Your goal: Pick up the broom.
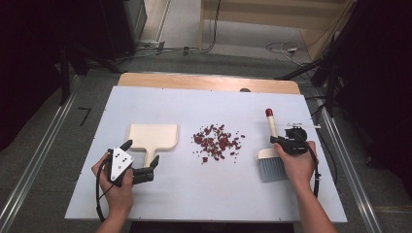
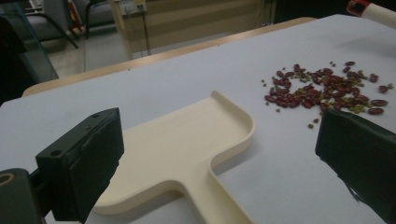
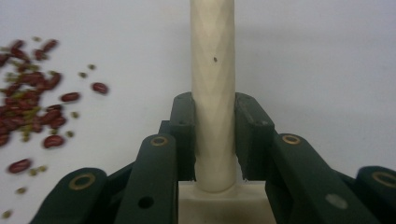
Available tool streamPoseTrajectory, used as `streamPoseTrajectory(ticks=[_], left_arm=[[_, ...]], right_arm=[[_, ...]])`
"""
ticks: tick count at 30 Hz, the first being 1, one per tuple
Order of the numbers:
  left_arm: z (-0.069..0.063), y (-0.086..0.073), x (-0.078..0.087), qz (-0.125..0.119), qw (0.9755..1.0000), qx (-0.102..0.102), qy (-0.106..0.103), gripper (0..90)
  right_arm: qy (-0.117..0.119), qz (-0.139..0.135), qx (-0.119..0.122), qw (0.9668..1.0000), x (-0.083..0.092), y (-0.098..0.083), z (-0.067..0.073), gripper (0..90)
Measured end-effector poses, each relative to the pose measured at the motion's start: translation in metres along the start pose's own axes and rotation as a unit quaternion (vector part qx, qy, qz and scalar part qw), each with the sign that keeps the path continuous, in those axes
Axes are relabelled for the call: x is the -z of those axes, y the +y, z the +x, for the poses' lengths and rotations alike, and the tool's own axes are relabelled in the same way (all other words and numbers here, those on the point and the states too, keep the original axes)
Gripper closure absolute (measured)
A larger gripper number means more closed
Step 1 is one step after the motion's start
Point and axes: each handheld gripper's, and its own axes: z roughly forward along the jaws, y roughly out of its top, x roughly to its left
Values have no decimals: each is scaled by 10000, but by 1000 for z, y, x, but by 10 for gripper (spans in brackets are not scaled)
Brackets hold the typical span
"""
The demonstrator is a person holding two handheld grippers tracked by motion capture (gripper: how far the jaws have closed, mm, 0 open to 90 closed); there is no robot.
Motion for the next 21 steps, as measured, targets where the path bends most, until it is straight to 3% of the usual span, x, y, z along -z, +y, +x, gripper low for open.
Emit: streamPoseTrajectory(ticks=[2, 5, 8, 10, 11, 13, 18, 19, 21], left_arm=[[-7, 5, 0, -67, 9999, -42, -117, 17], [-19, 14, -1, -202, 9992, -70, -342, 17], [-32, 24, -4, -305, 9975, -35, -638, 17], [-36, 27, -5, -330, 9969, -53, -713, 17], [-44, 33, -8, -324, 9953, -18, -909, 17], [-51, 38, -11, -357, 9932, -9, -1106, 17], [-62, 47, -20, -367, 9896, 94, -1389, 17], [-68, 52, -25, -360, 9870, 159, -1559, 20], [-75, 56, -30, -355, 9842, 201, -1725, 21]], right_arm=[[123, -299, 38, 9995, 7, -5, -1, 700], [477, -821, 164, 9953, 17, -13, 0, 700], [806, -1328, 287, 9874, 23, -21, 4, 700], [846, -1512, 320, 9844, 26, -25, 8, 701], [911, -1600, 320, 9824, 27, -27, 9, 701], [946, -1762, 332, 9792, 31, -28, 11, 701], [1062, -2163, 263, 9702, 49, -27, 15, 701], [1072, -2233, 291, 9684, 53, -26, 16, 700], [1107, -2366, 307, 9648, 61, -25, 19, 700]])
